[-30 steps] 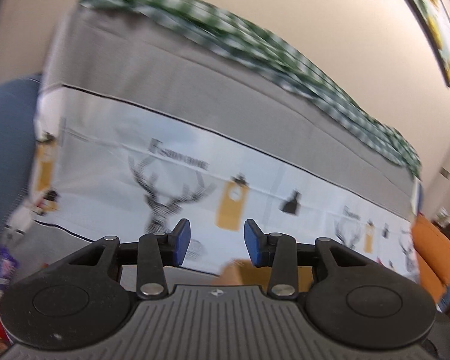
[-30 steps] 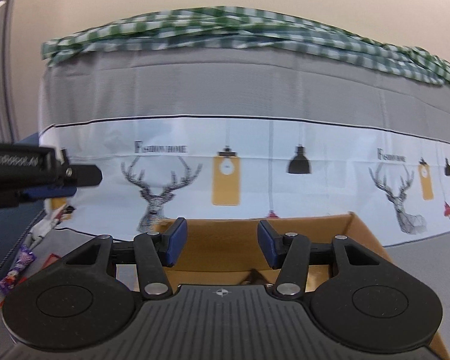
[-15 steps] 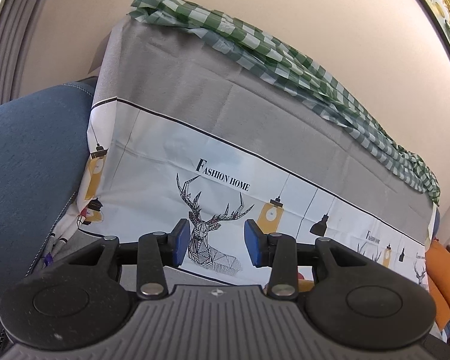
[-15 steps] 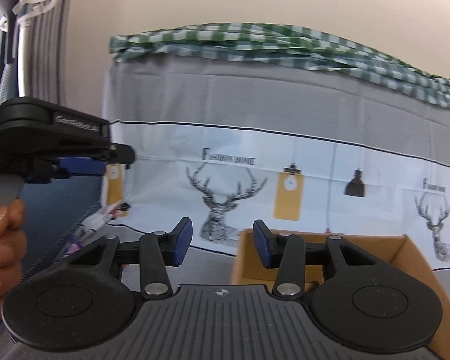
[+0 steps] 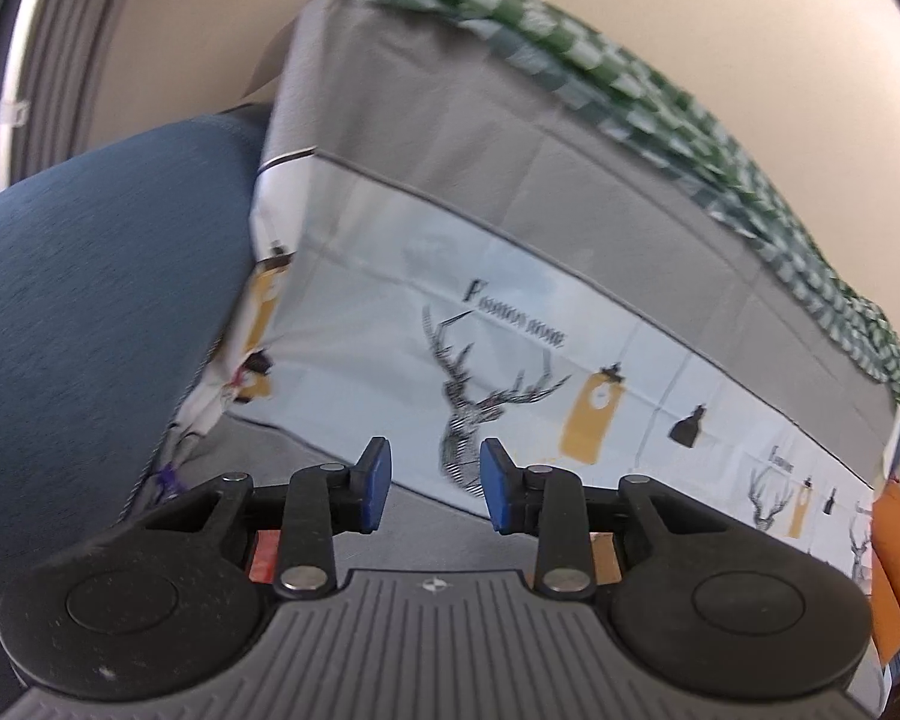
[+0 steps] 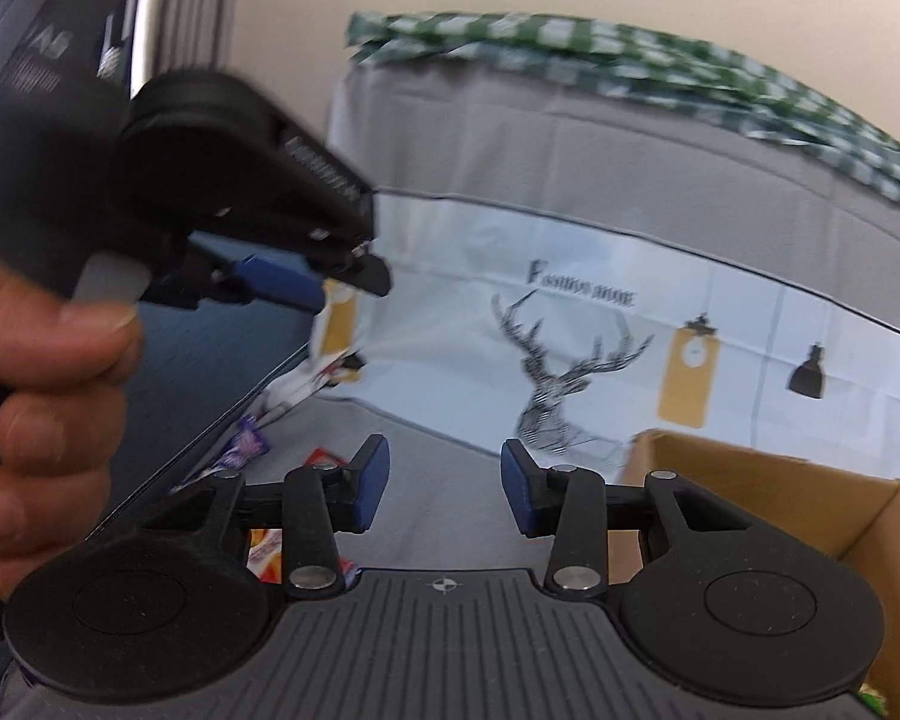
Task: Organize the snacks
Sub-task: 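Move both open tools back to the snack pile, then grasp the red spicy strip bag with the right tool while the left tool grasps the purple candy bar, then carry the red bag in the right tool while the left tool carries the purple candy bar over the box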
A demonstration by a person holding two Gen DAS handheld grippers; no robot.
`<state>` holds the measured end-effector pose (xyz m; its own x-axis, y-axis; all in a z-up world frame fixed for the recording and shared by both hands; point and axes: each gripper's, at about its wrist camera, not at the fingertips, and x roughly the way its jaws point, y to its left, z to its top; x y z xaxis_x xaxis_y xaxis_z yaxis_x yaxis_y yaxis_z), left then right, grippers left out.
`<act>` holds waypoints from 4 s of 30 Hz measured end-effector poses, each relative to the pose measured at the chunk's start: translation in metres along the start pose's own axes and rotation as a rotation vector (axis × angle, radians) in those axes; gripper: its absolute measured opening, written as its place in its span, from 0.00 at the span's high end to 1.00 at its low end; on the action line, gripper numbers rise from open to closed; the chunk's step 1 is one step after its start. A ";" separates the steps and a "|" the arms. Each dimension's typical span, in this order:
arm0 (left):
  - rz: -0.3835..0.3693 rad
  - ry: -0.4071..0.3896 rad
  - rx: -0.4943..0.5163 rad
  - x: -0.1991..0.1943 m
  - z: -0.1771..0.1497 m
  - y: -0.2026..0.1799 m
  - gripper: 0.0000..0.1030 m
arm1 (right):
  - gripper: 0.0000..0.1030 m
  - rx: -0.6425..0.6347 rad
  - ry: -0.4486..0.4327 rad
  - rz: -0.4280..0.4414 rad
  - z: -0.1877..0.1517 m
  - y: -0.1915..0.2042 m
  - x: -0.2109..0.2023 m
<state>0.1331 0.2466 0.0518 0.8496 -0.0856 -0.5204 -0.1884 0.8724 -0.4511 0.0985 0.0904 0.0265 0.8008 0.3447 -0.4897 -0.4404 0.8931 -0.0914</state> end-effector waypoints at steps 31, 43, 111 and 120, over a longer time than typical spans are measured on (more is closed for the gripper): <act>0.334 0.179 0.118 0.037 -0.009 0.051 0.54 | 0.48 -0.203 0.309 0.147 -0.067 0.066 0.108; 0.327 0.185 0.119 0.039 -0.009 0.052 0.53 | 0.98 -0.094 0.319 0.230 -0.065 0.054 0.104; 0.288 0.442 0.143 0.111 -0.061 0.056 0.52 | 0.47 0.280 0.466 0.069 -0.083 0.004 0.104; 0.285 0.418 0.133 0.109 -0.058 0.056 0.85 | 0.58 0.292 0.438 0.064 -0.084 0.004 0.100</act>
<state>0.1868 0.2585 -0.0727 0.4993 0.0027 -0.8664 -0.2963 0.9402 -0.1678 0.1432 0.1041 -0.0955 0.5039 0.3037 -0.8086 -0.3010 0.9392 0.1651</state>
